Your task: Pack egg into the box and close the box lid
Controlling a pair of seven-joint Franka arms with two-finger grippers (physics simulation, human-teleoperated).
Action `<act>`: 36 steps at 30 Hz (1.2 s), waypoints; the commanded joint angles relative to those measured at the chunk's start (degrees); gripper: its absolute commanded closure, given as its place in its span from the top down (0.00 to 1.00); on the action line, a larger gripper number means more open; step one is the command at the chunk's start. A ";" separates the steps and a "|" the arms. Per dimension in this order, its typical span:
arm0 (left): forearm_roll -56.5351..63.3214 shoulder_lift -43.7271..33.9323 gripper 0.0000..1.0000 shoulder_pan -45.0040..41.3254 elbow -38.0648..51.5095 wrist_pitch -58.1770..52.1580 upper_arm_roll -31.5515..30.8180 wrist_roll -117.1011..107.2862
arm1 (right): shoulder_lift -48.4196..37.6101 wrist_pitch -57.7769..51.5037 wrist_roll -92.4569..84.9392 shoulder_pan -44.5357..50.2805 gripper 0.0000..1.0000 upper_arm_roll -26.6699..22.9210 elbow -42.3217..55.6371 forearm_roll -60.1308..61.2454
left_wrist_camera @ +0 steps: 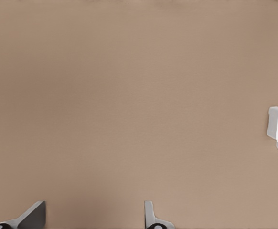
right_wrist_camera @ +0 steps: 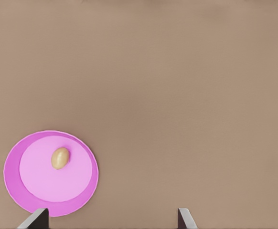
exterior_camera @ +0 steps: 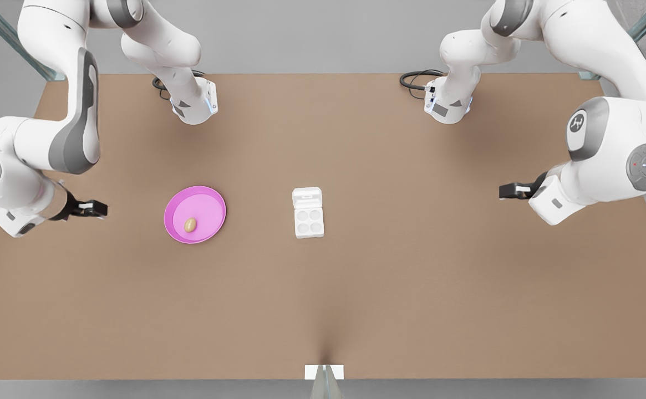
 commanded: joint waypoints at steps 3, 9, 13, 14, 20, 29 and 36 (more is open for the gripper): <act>2.44 0.32 1.00 1.23 0.26 7.03 0.59 -3.34 | -0.02 -2.43 -8.74 0.63 1.00 0.26 4.08 -0.05; 3.68 0.15 1.00 -1.67 -1.06 5.89 -0.11 -4.84 | 1.74 0.29 -7.95 4.32 1.00 6.93 -3.72 1.01; 3.68 4.10 1.00 -3.16 -0.62 9.32 -0.47 -4.92 | -3.01 2.22 8.75 3.54 1.00 17.22 -17.71 3.03; 3.85 3.49 1.00 -3.16 0.17 9.05 -0.47 -4.66 | 0.41 3.71 7.35 2.66 1.00 17.22 -17.54 2.50; 5.08 -2.75 1.00 6.59 0.35 -0.18 3.58 -4.57 | -4.77 33.77 5.77 -9.30 1.00 20.83 -36.52 0.40; 2.27 0.15 1.00 4.31 0.17 4.48 2.61 -10.02 | -1.25 40.98 15.17 -10.18 1.00 21.00 -40.30 -1.54; 2.71 -0.47 1.00 3.78 0.35 6.94 2.70 -11.52 | 1.39 45.82 16.05 -9.39 1.00 20.92 -42.50 -1.28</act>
